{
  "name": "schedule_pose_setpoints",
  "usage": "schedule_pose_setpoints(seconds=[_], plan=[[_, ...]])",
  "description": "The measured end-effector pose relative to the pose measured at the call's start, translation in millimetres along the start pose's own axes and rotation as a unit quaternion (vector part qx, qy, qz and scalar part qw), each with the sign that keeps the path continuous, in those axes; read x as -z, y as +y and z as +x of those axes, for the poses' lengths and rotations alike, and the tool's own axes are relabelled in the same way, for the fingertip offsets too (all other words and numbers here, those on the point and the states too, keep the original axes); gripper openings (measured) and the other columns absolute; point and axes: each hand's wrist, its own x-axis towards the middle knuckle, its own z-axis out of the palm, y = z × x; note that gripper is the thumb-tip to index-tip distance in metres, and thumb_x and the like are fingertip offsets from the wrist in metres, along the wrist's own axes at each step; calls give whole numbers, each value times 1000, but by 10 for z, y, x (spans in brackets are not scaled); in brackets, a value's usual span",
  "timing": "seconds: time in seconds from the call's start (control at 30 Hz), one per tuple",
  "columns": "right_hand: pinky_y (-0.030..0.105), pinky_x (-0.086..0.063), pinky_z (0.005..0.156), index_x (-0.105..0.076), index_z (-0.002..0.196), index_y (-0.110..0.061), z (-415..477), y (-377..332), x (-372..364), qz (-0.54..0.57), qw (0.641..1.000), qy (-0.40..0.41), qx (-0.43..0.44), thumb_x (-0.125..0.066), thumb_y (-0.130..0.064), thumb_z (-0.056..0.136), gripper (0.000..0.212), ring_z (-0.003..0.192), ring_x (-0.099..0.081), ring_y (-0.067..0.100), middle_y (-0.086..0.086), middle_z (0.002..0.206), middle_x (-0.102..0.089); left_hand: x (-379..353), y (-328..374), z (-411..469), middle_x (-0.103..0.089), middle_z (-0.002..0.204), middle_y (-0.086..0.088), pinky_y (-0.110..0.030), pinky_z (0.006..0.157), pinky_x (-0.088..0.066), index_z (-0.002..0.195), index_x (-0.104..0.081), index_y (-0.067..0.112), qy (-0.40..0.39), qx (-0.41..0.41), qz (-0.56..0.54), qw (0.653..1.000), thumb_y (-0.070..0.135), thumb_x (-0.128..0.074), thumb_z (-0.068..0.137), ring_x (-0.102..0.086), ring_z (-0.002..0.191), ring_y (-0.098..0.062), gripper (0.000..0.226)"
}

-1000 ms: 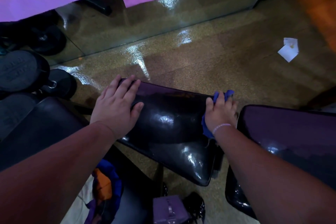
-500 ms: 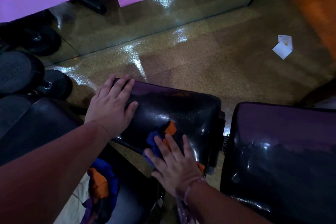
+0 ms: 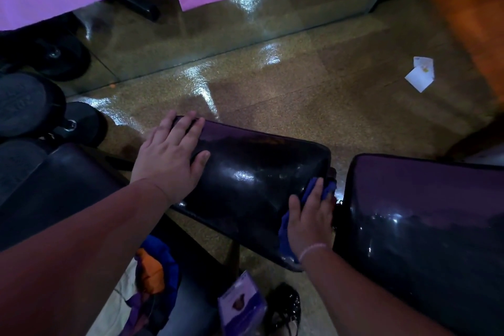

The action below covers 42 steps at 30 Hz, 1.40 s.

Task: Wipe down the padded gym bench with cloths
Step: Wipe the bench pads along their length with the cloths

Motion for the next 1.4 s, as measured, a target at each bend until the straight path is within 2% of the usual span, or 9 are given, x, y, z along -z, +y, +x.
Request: schedule_pose_setpoints(seconds=[0.23,0.4,0.57,0.73,0.8,1.0,1.1,1.23,1.4], plan=[[50,-5,117,-14,149,-16,687,-521,204,-128,991,29,8,-27,-52,94,67,145,-5,34,14,158,-11,-9,-1,8,-36,148,-4,-49,108,-29,140,-33,18,3,2,1,1000,50,-26,84,-21,139,-30,64],[51,-3,115,-24,147,-17,239,-1198,-57,-188,944,17,272,-16,-57,86,73,144,-16,27,8,156,-22,-13,-2,13,-36,148,-3,-49,109,-29,140,-33,18,3,-4,3,1000,49,-28,85,-21,139,-29,63],[47,-3,115,-21,148,-25,274,-1043,39,-216,895,-36,390,-18,-56,83,72,145,-18,23,1,157,-21,17,3,15,-35,149,-4,-49,110,-27,140,-32,19,-11,-1,11,1000,50,-27,85,-19,140,-29,64],[51,-13,115,-12,147,-37,782,-407,374,-238,933,-41,267,-10,-63,79,73,146,-8,16,-7,158,-16,55,65,-15,-35,148,-5,-53,109,-16,140,-32,16,-26,7,66,997,47,-26,86,-21,138,-34,62],[48,-14,116,-14,147,-37,937,-248,455,-208,952,-64,217,-19,-61,86,66,145,-8,17,-5,157,-18,89,142,-10,-42,144,-6,-53,109,-12,136,-39,14,-21,-7,98,995,40,-28,85,-28,136,-35,58],[48,-28,109,-44,135,-20,1223,-228,422,-152,974,-48,161,-29,-50,94,52,129,-37,30,10,137,-47,-65,637,134,-62,124,0,-45,103,-22,118,-59,21,-45,-206,57,976,36,-41,79,-51,122,-29,46],[49,-27,107,-51,126,-19,1271,-462,463,-165,977,-74,116,-26,-45,96,48,126,-40,32,10,133,-51,-149,820,267,-63,121,-5,-44,104,-22,118,-59,16,-35,-170,41,984,41,-40,80,-53,119,-29,49],[59,-35,100,-48,127,-30,757,-661,216,-210,959,42,185,-25,-47,90,48,128,-43,24,-2,134,-52,-241,842,377,-60,124,-12,-44,104,-18,124,-53,7,-64,-107,72,990,50,-34,82,-52,120,-32,62],[59,-33,103,-39,138,-23,376,-394,78,-163,951,68,255,-31,-47,88,56,136,-36,24,1,145,-45,-249,853,360,-56,129,-11,-42,108,-24,129,-47,8,-66,-97,80,990,45,-28,85,-47,123,-29,61]])
